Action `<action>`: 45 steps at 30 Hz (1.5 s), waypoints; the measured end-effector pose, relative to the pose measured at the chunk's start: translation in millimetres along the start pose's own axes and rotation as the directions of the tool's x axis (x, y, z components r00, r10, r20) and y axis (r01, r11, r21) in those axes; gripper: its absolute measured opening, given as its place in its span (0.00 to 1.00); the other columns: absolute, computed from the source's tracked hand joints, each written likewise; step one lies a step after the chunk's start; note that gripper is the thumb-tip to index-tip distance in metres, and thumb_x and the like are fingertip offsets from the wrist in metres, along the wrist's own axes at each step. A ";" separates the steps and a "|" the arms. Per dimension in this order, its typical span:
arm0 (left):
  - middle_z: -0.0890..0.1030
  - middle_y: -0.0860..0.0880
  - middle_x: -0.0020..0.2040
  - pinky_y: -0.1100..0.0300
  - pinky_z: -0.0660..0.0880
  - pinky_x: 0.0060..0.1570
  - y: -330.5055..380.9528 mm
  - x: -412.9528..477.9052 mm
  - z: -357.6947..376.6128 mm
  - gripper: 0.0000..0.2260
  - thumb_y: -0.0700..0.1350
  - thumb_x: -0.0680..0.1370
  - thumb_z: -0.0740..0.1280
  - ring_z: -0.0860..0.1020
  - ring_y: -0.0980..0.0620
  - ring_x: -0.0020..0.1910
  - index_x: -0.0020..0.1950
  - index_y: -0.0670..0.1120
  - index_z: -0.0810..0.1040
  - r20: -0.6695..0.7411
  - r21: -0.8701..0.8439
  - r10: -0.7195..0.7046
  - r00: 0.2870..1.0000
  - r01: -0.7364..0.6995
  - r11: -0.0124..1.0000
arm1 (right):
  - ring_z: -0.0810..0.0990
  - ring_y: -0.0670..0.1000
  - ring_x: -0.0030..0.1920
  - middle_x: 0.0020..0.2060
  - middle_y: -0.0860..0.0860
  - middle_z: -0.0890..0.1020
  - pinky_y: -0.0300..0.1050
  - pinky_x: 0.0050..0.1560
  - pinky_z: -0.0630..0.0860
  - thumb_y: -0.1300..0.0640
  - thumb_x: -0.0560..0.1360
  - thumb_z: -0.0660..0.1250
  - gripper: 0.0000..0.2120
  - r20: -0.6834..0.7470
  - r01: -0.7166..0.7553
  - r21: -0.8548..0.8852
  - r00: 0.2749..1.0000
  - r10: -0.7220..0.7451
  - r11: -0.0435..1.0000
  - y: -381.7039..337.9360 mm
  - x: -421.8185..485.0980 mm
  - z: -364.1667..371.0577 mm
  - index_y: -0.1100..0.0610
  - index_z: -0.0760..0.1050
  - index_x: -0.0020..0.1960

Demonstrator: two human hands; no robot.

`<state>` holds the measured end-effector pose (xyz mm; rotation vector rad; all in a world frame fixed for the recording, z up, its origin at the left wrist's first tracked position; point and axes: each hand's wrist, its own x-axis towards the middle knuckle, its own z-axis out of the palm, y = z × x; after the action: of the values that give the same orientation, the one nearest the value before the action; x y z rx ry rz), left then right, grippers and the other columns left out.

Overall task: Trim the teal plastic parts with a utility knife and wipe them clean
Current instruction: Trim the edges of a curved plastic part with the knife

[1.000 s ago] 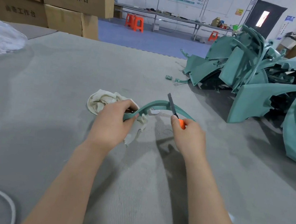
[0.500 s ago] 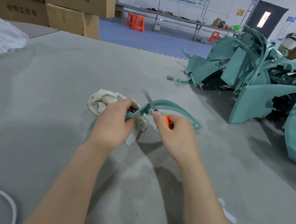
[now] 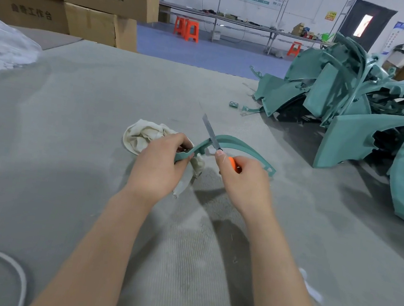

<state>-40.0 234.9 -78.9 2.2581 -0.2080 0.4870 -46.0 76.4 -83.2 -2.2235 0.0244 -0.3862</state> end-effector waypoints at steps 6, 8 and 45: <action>0.82 0.51 0.47 0.49 0.75 0.49 0.8 -0.1 0.9 0.02 0.42 0.78 0.66 0.78 0.49 0.48 0.49 0.46 0.79 -0.008 0.015 0.009 1.000 -0.009 1.000 | 0.63 0.46 0.24 0.20 0.46 0.64 0.42 0.28 0.59 0.40 0.77 0.62 0.25 -0.010 -0.009 -0.010 1.000 0.009 1.000 0.4 0.8 1.2 0.53 0.62 0.28; 0.82 0.51 0.47 0.48 0.75 0.48 0.6 -0.1 0.6 0.02 0.42 0.78 0.66 0.78 0.49 0.48 0.49 0.47 0.78 -0.006 0.017 0.007 1.000 -0.007 1.000 | 0.63 0.46 0.23 0.18 0.45 0.64 0.40 0.26 0.57 0.40 0.77 0.62 0.26 -0.023 -0.009 -0.028 1.000 0.009 1.000 1.6 1.1 2.1 0.52 0.60 0.27; 0.81 0.50 0.48 0.46 0.74 0.49 1.3 0.1 0.4 0.03 0.40 0.78 0.65 0.77 0.47 0.50 0.50 0.45 0.78 0.024 0.032 0.014 1.000 -0.014 0.999 | 0.64 0.47 0.28 0.25 0.46 0.66 0.44 0.31 0.63 0.40 0.76 0.63 0.22 0.015 0.030 -0.041 0.999 -0.030 0.999 -4.2 -1.8 -6.6 0.55 0.64 0.32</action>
<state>-40.2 233.8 -78.2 2.2958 -0.2297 0.4741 -50.1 74.3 -76.6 -2.2693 -0.0092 -0.3890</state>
